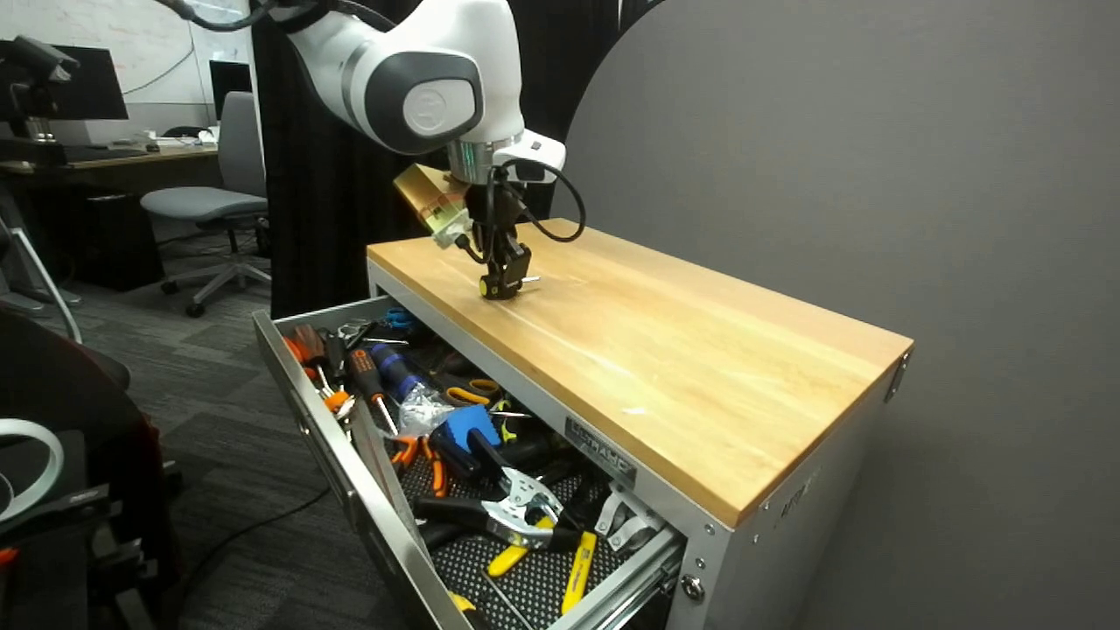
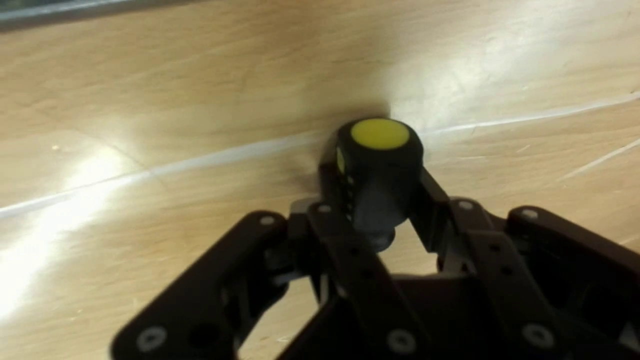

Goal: Put the screwdriver in the drawer then close it

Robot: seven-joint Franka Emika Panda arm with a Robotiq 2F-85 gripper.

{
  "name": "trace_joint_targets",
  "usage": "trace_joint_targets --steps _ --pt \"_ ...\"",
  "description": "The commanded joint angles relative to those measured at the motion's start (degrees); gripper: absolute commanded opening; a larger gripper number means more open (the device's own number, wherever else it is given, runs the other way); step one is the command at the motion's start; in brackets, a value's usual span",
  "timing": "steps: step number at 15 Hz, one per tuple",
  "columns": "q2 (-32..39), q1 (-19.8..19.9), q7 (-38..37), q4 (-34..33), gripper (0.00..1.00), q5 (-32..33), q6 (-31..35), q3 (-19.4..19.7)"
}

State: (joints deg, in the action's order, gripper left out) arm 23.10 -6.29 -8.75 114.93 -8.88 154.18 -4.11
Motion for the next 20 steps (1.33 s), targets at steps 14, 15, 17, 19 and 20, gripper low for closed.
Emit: trace_joint_targets --steps 14,15,17,19,20 --pt "-21.8 3.2 2.1 19.5 0.64 -1.2 -24.3 2.1" --pt "-21.6 3.1 2.1 20.0 0.69 -2.0 -23.3 1.9" --pt "-21.4 3.0 2.2 20.8 0.85 -3.1 -22.5 1.5" --pt "-21.0 3.2 3.2 20.3 0.99 -3.7 -25.8 1.4" --pt "-20.5 3.7 4.6 18.8 1.00 -3.3 -32.0 1.7"
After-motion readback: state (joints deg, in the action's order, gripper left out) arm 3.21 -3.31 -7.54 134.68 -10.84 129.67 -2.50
